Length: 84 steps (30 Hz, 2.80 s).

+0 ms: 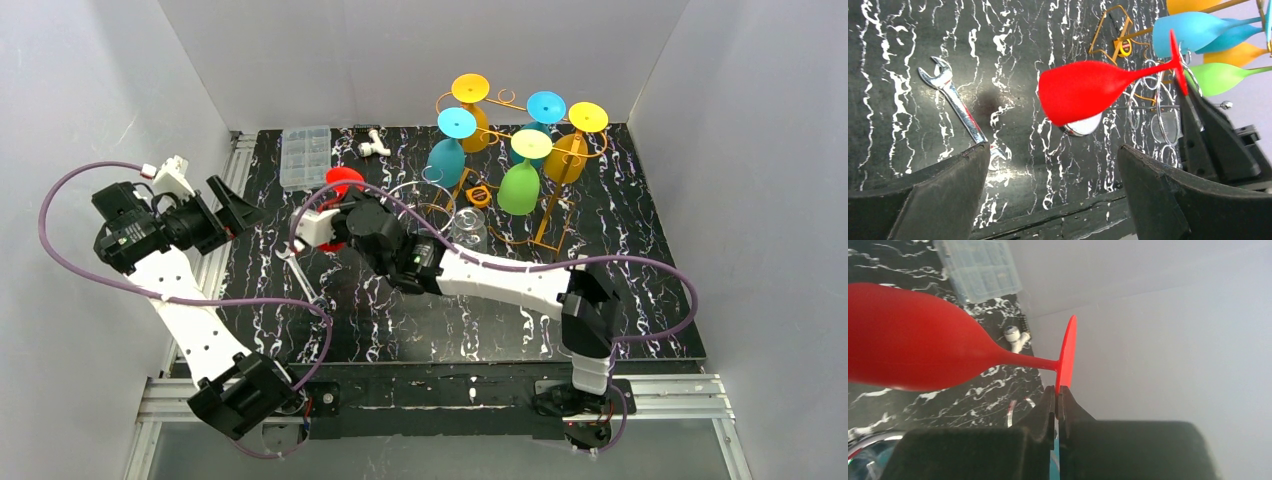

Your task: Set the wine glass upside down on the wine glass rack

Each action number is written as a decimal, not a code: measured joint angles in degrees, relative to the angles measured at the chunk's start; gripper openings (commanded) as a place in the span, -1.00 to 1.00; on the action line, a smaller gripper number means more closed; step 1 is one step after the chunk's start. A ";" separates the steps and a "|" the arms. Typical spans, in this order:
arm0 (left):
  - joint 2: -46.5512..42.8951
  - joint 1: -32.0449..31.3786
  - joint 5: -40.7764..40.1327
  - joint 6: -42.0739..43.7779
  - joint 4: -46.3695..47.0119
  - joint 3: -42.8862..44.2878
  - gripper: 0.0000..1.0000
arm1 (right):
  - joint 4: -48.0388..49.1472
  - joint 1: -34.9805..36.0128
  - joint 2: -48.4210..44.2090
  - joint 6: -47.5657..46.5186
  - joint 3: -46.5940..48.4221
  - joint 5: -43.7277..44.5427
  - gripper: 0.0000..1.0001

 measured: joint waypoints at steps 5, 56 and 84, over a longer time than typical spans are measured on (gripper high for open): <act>-0.96 0.37 -1.14 1.42 -1.16 0.87 0.97 | -0.22 -2.05 0.94 -1.01 3.58 -0.09 -0.97; -0.37 1.14 -1.40 2.71 -2.01 4.46 0.97 | -5.18 -4.39 -3.65 -5.18 -2.58 1.90 -0.97; -0.57 1.14 -2.47 3.63 -2.01 4.72 0.97 | -6.40 -0.26 -1.75 -3.76 0.02 1.68 -0.97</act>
